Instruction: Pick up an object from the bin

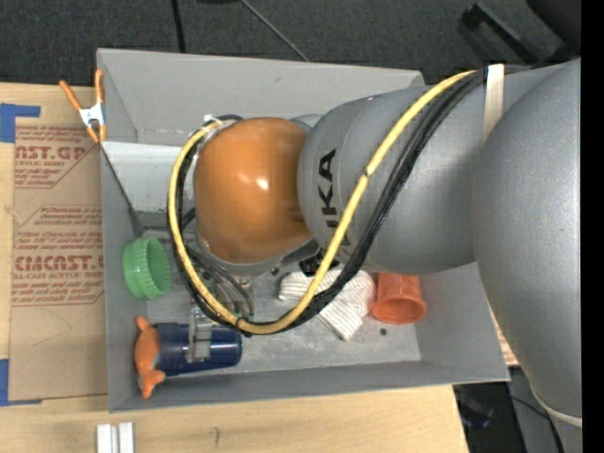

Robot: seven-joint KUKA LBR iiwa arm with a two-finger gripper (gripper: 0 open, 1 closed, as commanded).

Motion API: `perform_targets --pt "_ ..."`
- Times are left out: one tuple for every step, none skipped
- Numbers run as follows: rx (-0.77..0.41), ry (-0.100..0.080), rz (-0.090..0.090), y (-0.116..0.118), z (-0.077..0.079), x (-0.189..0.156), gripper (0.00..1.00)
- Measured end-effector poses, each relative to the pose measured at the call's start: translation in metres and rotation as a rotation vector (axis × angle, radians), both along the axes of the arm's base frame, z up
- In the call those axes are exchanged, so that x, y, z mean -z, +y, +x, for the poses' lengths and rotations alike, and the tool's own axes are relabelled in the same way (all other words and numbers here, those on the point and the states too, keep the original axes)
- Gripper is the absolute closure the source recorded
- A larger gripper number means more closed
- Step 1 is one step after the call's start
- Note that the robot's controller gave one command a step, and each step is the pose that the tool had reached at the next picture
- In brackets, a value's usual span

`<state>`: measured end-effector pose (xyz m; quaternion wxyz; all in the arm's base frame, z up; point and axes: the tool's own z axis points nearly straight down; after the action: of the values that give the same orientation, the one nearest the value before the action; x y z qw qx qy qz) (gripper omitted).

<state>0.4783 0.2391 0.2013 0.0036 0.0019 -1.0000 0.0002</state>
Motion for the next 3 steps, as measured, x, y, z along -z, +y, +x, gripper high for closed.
perform_targets --pt "0.003 -0.007 0.002 -0.001 0.002 -0.004 0.0" --pt "0.016 -0.011 0.004 -0.027 0.003 0.065 0.0" --pt "0.049 -0.002 -0.002 -0.048 0.012 0.096 0.0"
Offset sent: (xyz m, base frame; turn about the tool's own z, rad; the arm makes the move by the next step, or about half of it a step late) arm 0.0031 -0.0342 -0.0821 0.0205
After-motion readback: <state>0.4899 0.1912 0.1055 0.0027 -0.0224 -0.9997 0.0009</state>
